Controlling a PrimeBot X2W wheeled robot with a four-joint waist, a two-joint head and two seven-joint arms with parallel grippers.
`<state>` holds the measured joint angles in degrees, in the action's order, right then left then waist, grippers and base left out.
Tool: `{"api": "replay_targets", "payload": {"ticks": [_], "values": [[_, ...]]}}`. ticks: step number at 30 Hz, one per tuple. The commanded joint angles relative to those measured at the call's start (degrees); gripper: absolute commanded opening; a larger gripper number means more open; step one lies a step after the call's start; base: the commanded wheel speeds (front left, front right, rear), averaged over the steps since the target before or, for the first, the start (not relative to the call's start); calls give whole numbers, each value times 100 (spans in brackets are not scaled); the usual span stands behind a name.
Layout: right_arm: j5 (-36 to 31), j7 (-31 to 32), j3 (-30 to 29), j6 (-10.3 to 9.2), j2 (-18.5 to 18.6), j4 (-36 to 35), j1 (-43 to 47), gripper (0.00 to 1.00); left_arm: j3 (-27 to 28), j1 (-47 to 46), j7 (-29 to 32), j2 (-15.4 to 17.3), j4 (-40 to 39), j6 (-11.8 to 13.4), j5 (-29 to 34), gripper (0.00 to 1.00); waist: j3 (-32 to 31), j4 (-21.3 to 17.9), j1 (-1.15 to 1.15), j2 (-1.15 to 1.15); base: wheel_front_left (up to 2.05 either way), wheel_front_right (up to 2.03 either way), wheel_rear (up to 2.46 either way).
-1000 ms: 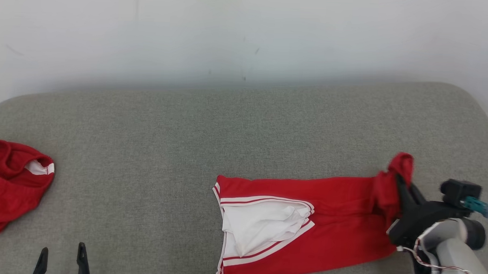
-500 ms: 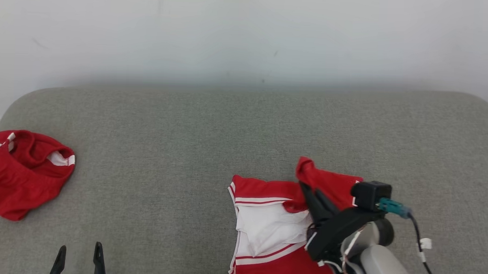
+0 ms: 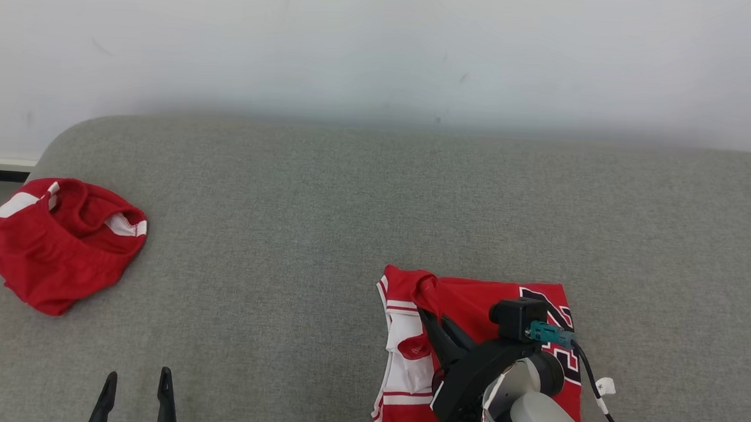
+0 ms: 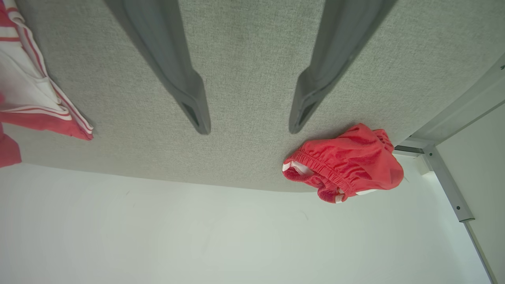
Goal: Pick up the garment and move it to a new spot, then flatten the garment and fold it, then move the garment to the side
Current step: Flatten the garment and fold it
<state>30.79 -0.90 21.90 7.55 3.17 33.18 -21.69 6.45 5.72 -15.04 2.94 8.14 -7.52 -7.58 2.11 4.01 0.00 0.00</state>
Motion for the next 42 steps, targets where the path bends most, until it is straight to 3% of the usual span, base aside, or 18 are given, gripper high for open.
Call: {"api": "replay_targets", "payload": {"ticks": [1, 11, 12, 13, 19, 24, 34, 42], "values": [[24, -49, 31, -14, -38, 19, -52, 0, 4, -70, -19, -9, 9, 7, -55, 100, 21, 24, 0, 0, 0, 0, 0], [473, -613, 530, -14, -43, 803, -532, 0, -79, -204, -19, -9, 100, 7, -101, 100, 122, 102, 0, 0, 0, 0, 0], [470, -686, 573, -14, -42, 886, -596, 28, -92, -225, -19, -9, 113, 7, -110, 100, 126, 111, 0, 0, 0, 0, 0], [570, -724, 629, -14, -44, 940, -616, 100, -105, -241, -19, -9, 124, 7, -108, 100, 129, 117, 0, 0, 0, 0, 0], [630, -1194, 764, -14, -40, 1045, -806, 100, -59, -170, -19, -9, 125, 7, -134, 100, 101, 61, 0, 0, 0, 0, 0], [393, -1396, 426, -14, 89, 753, -824, 100, 2, -107, -19, -8, 64, 7, -89, 100, 37, -64, 0, 0, 0, 0, 0], [-395, -1423, -891, -14, 608, -926, 66, 100, 86, -65, -19, -9, -100, 7, 23, 100, -24, -320, 0, 0, 0, 0, 0], [-868, -1423, -1594, -14, 661, -1960, 1054, 100, 216, 31, -19, -7, -217, 8, 76, 100, -99, -501, 0, 0, 0, 0, 0]]}}
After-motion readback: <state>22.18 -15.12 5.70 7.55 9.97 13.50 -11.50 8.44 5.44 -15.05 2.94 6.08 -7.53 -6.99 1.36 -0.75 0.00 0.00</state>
